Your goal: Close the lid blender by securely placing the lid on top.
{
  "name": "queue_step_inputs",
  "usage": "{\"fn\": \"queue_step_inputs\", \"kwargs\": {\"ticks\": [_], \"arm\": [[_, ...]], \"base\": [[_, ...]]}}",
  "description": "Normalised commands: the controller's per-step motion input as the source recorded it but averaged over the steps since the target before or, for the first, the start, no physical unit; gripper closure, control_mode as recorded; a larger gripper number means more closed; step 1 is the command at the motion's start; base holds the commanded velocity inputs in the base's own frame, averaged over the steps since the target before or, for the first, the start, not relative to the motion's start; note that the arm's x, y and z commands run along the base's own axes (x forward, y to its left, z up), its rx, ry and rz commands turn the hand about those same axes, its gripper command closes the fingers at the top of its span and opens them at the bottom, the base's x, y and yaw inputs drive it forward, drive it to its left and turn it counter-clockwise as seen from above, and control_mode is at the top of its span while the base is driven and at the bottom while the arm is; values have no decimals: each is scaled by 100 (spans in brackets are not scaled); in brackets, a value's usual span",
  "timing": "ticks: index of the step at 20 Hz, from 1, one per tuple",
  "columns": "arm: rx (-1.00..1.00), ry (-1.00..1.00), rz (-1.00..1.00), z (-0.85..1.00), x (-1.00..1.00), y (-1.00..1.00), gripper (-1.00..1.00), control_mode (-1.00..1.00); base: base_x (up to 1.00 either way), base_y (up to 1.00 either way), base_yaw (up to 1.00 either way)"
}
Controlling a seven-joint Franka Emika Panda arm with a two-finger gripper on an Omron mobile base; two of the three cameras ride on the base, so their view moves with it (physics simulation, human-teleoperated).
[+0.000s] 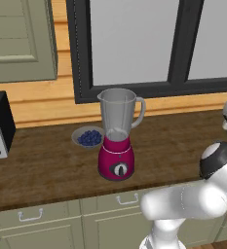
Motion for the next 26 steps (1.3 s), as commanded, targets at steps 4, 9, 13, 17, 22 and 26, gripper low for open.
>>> {"fn": "queue_step_inputs", "kwargs": {"ticks": [4, 9, 13, 17, 22, 26], "arm": [[2, 1, 0, -26, 21, -27, -100, -100], [2, 1, 0, -23, 20, -21, -100, -100], [3, 0, 1, -23, 11, -6, -100, -100], [4, 0, 3, -27, 8, -10, -100, -100], [3, 0, 5, -28, 6, -7, -100, -100], [2, 0, 6, -20, 11, -11, -100, -100]], "base": [[0, 0, 0], [0, 0, 0], [0, 0, 0], [0, 0, 0], [0, 0, 0], [0, 0, 0]]}}
